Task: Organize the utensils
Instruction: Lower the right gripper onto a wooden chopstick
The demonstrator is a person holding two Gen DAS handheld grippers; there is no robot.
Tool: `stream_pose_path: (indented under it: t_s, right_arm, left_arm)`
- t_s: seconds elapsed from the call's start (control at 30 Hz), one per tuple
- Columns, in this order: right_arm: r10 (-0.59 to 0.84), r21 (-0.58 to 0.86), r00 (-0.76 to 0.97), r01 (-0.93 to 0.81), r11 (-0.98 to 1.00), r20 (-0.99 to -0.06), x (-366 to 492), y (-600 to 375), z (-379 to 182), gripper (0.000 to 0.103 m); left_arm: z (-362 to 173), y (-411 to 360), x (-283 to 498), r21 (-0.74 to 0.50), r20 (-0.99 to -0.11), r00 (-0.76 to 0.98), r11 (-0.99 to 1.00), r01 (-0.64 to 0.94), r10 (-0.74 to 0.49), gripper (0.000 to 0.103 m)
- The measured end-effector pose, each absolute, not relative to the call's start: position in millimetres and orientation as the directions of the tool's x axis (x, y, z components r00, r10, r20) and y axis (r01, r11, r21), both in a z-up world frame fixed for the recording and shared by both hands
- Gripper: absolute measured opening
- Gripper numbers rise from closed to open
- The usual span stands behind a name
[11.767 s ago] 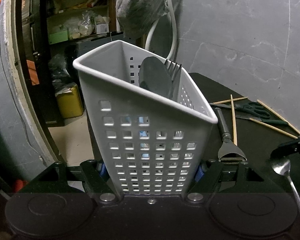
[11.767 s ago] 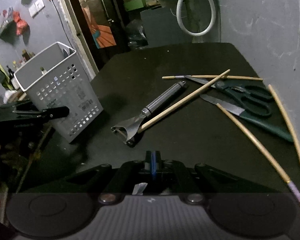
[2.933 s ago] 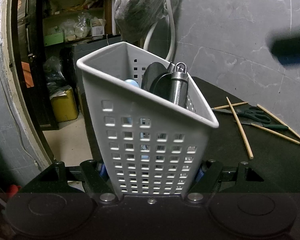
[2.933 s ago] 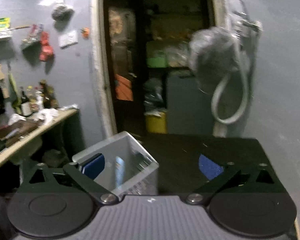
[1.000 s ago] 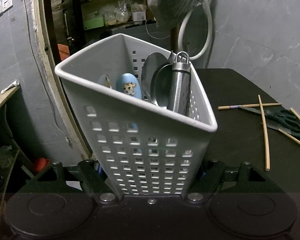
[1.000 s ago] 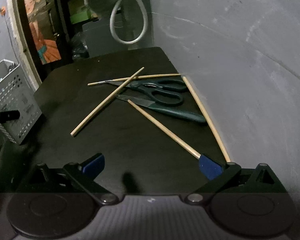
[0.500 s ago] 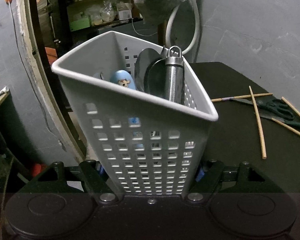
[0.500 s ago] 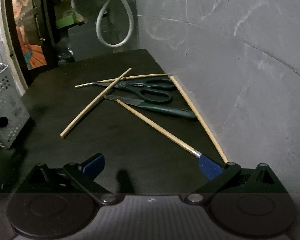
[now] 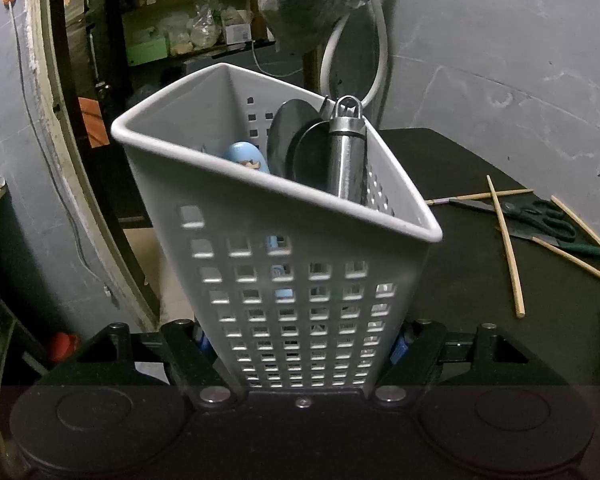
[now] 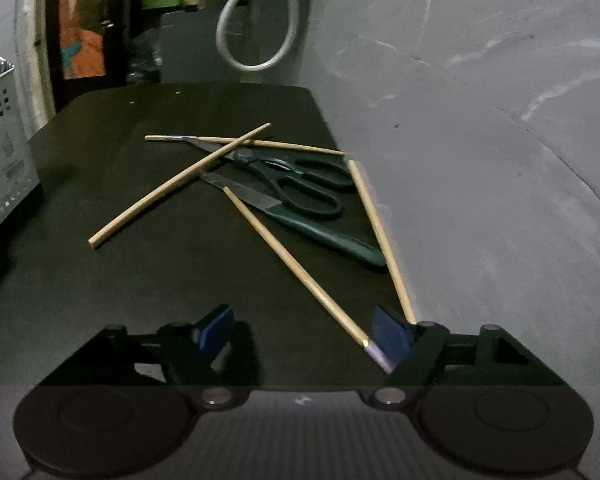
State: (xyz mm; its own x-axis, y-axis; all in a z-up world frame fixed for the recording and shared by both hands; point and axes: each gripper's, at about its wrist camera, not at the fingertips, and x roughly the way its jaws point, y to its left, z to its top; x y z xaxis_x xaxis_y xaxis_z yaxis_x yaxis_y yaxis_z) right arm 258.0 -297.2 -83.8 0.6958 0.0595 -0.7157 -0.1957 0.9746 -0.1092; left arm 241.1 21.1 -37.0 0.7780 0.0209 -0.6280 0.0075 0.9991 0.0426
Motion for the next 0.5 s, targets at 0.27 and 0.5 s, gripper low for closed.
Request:
stream_pose_path:
  t_s: [0.27, 0.5]
  right_arm:
    - [0.110, -0.085, 0.673, -0.251, 0.964, -0.732, 271, -308, -89, 0.072]
    - [0.165, 0.035, 0.652, -0.208, 0.977, -0.740, 275, -317, -89, 0.028]
  left_arm:
    - [-39, 16, 239, 0.044, -0.625, 0.780, 0.999, -0.013, 0.037, 0.076]
    - [-37, 15, 239, 0.044, -0.620, 0.784, 0.999, -0.009, 0.034, 0.076]
